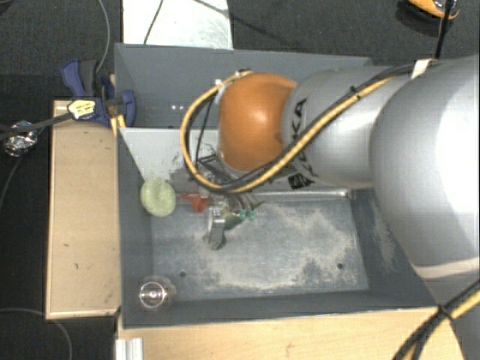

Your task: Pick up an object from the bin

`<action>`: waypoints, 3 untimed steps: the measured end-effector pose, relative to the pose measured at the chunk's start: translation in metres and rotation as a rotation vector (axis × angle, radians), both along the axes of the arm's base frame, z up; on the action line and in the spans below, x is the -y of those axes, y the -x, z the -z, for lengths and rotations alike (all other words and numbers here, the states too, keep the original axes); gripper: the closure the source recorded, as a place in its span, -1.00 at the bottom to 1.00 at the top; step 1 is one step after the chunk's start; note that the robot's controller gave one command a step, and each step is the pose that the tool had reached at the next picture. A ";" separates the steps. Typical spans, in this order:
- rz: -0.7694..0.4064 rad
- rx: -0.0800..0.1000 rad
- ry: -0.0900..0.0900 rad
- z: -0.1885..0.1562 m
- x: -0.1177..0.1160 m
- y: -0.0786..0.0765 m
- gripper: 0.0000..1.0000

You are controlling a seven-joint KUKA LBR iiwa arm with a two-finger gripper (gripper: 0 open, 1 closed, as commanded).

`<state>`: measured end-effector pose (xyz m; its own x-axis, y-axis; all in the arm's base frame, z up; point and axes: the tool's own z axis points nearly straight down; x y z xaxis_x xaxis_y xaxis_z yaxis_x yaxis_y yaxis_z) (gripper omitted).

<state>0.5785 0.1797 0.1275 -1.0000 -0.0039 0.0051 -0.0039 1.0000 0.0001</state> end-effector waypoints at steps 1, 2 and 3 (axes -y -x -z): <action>0.004 0.008 -0.001 -0.005 0.001 -0.002 -1.00; -0.203 0.011 -0.004 0.026 0.024 -0.005 -1.00; -0.426 0.007 -0.002 0.058 0.046 -0.008 -1.00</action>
Offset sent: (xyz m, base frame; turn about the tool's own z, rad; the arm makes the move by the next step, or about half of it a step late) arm 0.0047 -0.0515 -0.0575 -0.3559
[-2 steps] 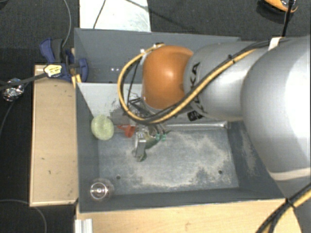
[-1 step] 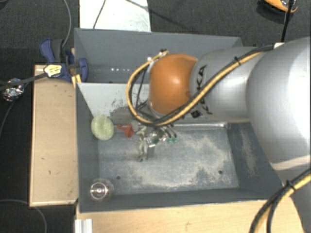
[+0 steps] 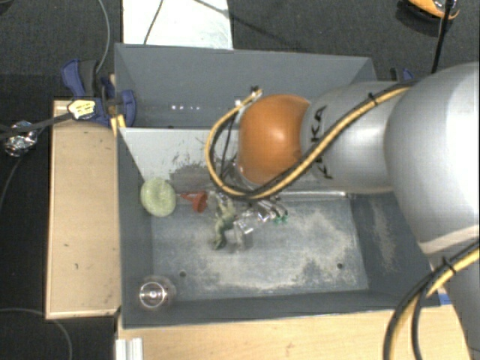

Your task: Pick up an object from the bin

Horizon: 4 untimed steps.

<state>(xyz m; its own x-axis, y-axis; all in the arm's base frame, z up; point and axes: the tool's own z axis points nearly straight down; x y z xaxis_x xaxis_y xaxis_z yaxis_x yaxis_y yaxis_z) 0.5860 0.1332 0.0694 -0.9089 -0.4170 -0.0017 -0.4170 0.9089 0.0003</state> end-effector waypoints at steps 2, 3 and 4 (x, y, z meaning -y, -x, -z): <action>-0.185 0.009 -0.003 -0.019 -0.002 -0.002 -1.00; -0.243 0.007 -0.004 -0.002 0.007 -0.002 1.00; -0.243 0.007 -0.004 -0.002 0.007 -0.002 1.00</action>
Offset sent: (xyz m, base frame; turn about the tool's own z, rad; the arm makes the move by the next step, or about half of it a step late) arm 0.0040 -0.0023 0.0006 -0.3984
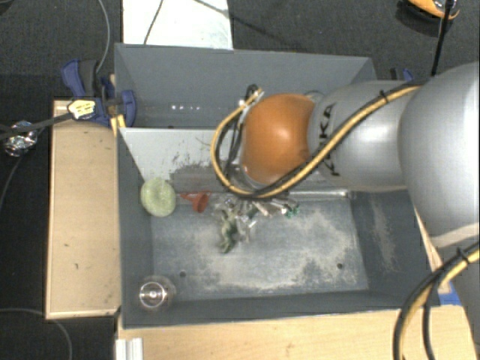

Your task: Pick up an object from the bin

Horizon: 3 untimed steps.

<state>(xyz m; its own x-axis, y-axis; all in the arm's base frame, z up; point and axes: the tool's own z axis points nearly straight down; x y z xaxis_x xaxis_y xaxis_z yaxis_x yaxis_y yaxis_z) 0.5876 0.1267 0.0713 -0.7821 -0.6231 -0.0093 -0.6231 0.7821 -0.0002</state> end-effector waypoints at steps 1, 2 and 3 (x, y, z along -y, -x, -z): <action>0.000 -0.005 0.001 -0.006 0.000 0.002 1.00; 0.003 -0.007 0.001 -0.027 0.000 0.002 1.00; 0.005 0.004 -0.001 -0.040 0.000 0.000 1.00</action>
Offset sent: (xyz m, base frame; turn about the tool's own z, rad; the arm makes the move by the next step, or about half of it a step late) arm 0.0000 0.0000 0.0380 0.0000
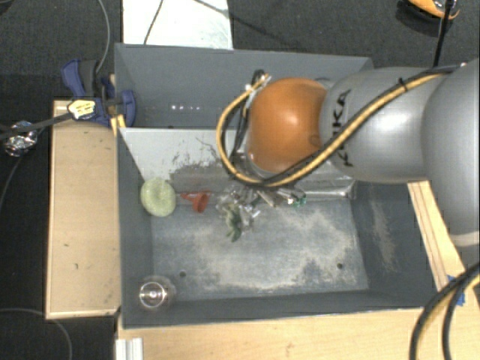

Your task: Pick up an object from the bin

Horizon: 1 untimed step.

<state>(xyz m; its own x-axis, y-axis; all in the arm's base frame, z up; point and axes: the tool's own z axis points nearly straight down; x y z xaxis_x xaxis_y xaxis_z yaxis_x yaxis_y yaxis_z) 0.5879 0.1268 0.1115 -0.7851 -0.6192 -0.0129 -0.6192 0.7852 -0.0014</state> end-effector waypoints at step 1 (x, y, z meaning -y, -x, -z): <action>0.001 0.000 0.000 -0.006 0.000 0.000 1.00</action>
Offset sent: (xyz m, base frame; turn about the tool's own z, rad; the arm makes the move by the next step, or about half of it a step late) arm 0.0002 -0.0001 0.0120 0.0000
